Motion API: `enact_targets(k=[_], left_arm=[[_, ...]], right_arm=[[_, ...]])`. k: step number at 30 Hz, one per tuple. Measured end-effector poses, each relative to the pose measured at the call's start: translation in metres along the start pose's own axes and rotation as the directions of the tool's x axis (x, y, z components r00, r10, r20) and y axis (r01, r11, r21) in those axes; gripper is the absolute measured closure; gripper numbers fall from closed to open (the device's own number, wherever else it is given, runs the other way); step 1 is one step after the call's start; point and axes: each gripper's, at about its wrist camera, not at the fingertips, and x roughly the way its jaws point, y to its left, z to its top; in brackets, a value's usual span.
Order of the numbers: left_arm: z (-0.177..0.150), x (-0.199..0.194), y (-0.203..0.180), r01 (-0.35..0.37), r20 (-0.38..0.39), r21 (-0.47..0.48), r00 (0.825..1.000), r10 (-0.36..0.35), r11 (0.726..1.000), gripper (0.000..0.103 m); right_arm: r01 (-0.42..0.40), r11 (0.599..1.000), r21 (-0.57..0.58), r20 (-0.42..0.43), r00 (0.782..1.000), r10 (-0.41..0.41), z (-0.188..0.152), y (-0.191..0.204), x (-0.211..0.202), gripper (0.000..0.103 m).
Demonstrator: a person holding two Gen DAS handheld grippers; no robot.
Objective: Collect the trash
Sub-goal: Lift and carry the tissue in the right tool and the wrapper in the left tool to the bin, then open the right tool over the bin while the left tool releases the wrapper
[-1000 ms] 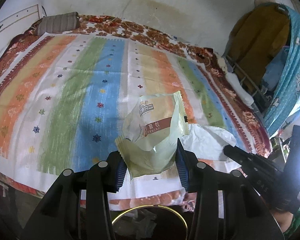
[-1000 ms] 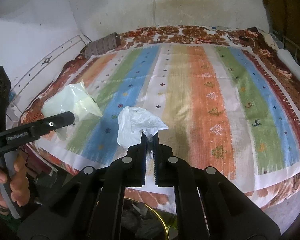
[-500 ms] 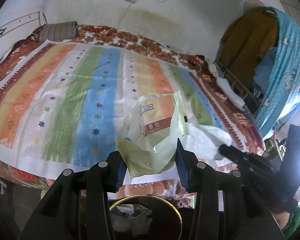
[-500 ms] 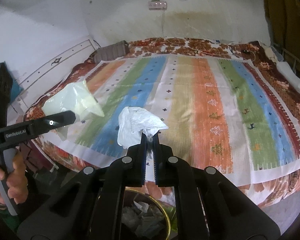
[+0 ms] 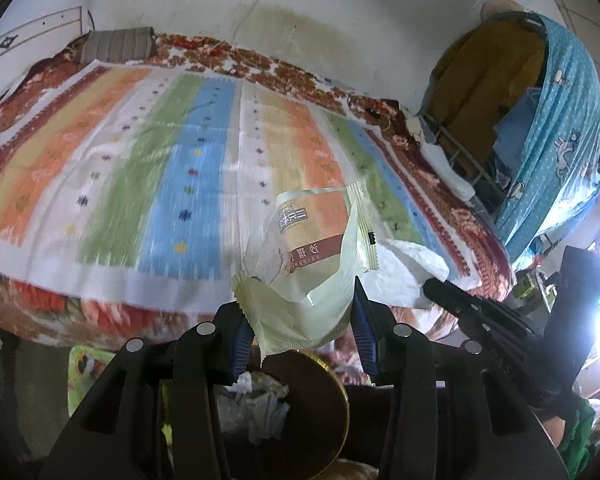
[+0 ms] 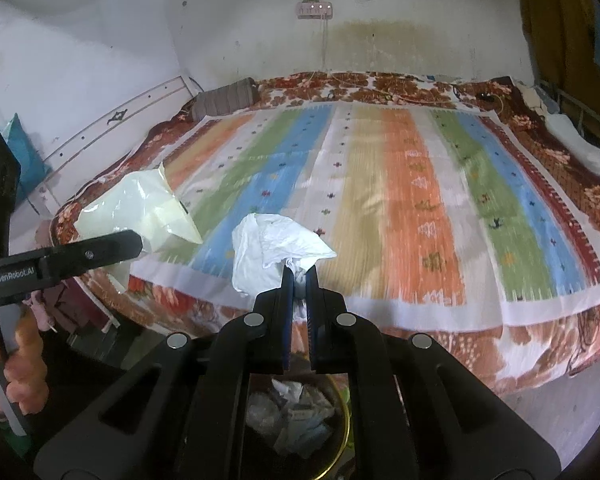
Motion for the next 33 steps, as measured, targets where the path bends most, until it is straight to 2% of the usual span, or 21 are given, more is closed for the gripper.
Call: enact_targets(k=[6, 13, 18, 21, 24, 27, 33], left_arm=[[-0.028, -0.006, -0.004, -0.004, -0.023, 0.033, 1.0, 0.005, 0.999, 0.06], [-0.059, 0.007, -0.001, -0.05, -0.084, 0.001, 0.995, 0.049, 0.999, 0.06], [-0.075, 0.023, 0.004, -0.077, -0.157, -0.044, 0.985, 0.069, 0.996, 0.06], [-0.082, 0.033, 0.009, -0.093, -0.206, -0.076, 0.976, 0.076, 0.993, 0.06], [-0.09, 0.045, 0.015, -0.132, -0.269, -0.107, 0.958, 0.099, 0.986, 0.06], [-0.097, 0.059, 0.024, -0.148, -0.339, -0.161, 0.937, 0.087, 0.976, 0.06], [-0.107, 0.076, 0.038, -0.197, -0.406, -0.225, 0.909, 0.092, 0.954, 0.06]], right_arm=[[-0.006, 1.0, -0.016, -0.043, 0.999, 0.006, -0.028, 0.01, -0.004, 0.098], [0.002, 0.999, -0.044, -0.109, 0.994, -0.006, -0.06, 0.026, 0.001, 0.098], [0.015, 0.999, -0.041, -0.195, 0.981, -0.022, -0.084, 0.032, 0.015, 0.098], [0.032, 0.999, -0.038, -0.228, 0.973, -0.04, -0.091, 0.031, 0.02, 0.098], [0.05, 0.998, -0.031, -0.266, 0.962, -0.057, -0.096, 0.03, 0.031, 0.098], [0.066, 0.998, 0.014, -0.325, 0.944, -0.058, -0.102, 0.023, 0.045, 0.098], [0.074, 0.995, 0.06, -0.414, 0.909, -0.042, -0.115, 0.015, 0.067, 0.098]])
